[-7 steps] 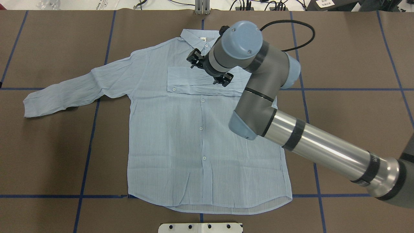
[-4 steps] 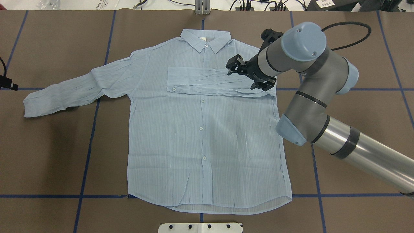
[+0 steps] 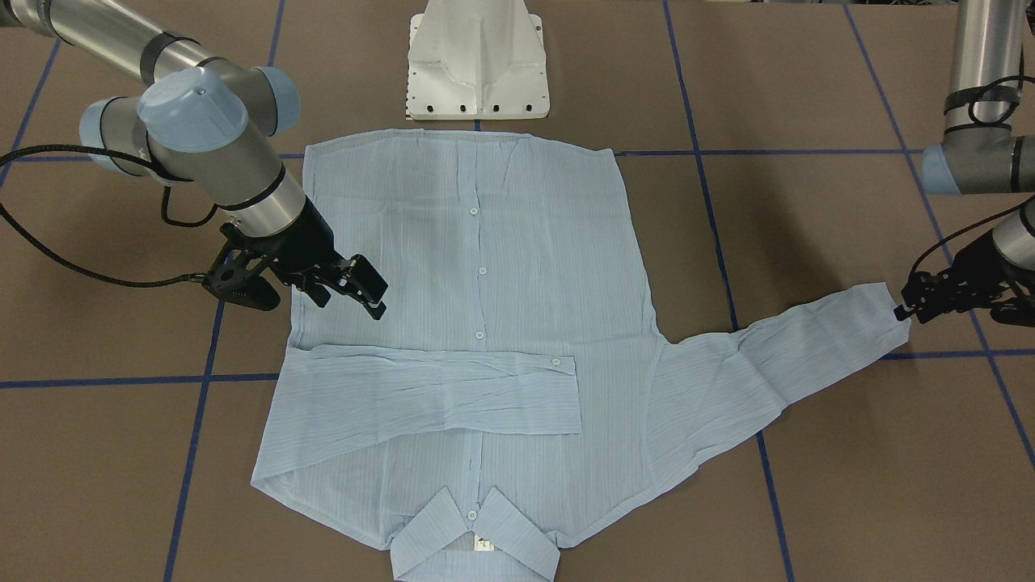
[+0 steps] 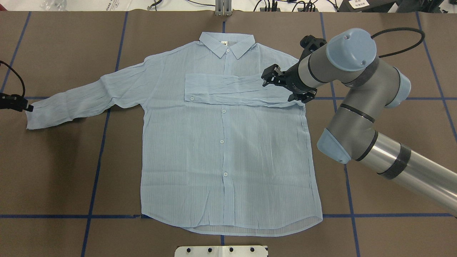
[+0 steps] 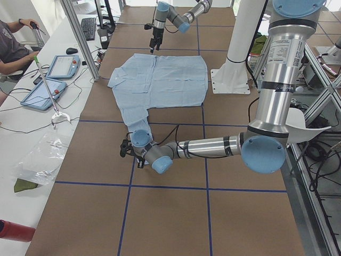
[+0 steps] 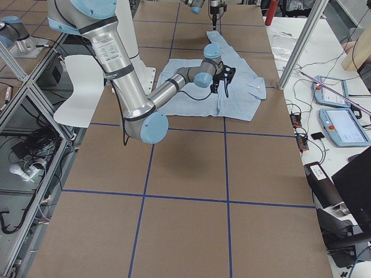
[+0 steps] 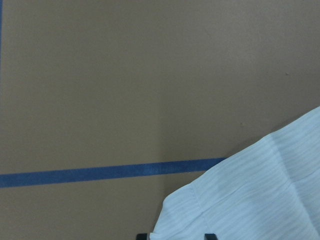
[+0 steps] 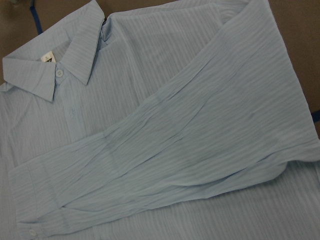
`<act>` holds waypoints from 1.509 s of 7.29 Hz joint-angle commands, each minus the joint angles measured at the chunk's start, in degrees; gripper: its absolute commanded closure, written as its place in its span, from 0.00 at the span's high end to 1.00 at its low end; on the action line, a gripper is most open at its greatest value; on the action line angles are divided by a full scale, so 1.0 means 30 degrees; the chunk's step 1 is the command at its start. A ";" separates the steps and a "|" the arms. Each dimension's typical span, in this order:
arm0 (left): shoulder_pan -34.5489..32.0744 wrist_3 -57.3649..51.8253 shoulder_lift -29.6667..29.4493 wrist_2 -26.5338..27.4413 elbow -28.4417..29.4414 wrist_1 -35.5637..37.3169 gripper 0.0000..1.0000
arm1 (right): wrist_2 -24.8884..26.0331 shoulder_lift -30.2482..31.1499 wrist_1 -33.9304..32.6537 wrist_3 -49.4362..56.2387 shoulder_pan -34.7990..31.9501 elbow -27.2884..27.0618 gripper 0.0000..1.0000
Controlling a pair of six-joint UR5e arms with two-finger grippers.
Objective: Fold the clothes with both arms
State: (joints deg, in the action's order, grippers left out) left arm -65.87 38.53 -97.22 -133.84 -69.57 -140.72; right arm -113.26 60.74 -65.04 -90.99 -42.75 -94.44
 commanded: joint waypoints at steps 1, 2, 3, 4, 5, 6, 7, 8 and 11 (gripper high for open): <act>0.0277 -0.0013 -0.0199 0.0023 0.0396 -0.0028 0.48 | 0.0020 0.0200 0.0058 0.0009 0.0012 -0.0015 1.00; 0.0278 -0.0042 -0.0230 -0.0006 0.0398 -0.0028 0.48 | 0.0049 0.0172 0.0058 0.0009 0.0012 -0.0016 1.00; 0.0278 -0.0129 -0.0230 0.0022 0.0427 -0.0028 0.48 | 0.0049 0.0230 0.0058 0.0009 0.0041 -0.0016 1.00; 0.0278 -0.0159 -0.0172 0.0023 0.0485 -0.0028 0.48 | 0.0107 0.0230 0.0058 0.0009 0.0041 -0.0016 1.00; 0.0278 -0.0159 -0.0143 0.0052 0.0485 0.0001 0.48 | 0.0137 0.0230 0.0058 0.0009 0.0041 0.0013 1.00; 0.0278 -0.0159 -0.0142 0.0052 0.0486 0.0001 0.48 | 0.0166 0.0230 0.0058 0.0009 0.0041 0.0014 1.00; 0.0278 -0.0130 -0.0287 0.0487 0.0486 0.0030 0.48 | 0.0166 0.0259 0.0087 0.0009 0.0041 -0.0015 1.00; 0.0278 -0.0043 -0.0579 0.0897 0.0486 0.0088 0.48 | 0.0224 0.0231 0.0087 -0.0020 0.0041 -0.0016 1.00; 0.0278 -0.0071 -0.0553 0.0931 0.0485 0.0060 0.00 | 0.0283 0.0260 0.0087 -0.0021 0.0041 -0.0045 1.00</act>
State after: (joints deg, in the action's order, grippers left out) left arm -65.04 38.41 -98.91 -131.12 -68.14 -140.48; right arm -112.51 61.52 -64.78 -91.05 -42.63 -94.55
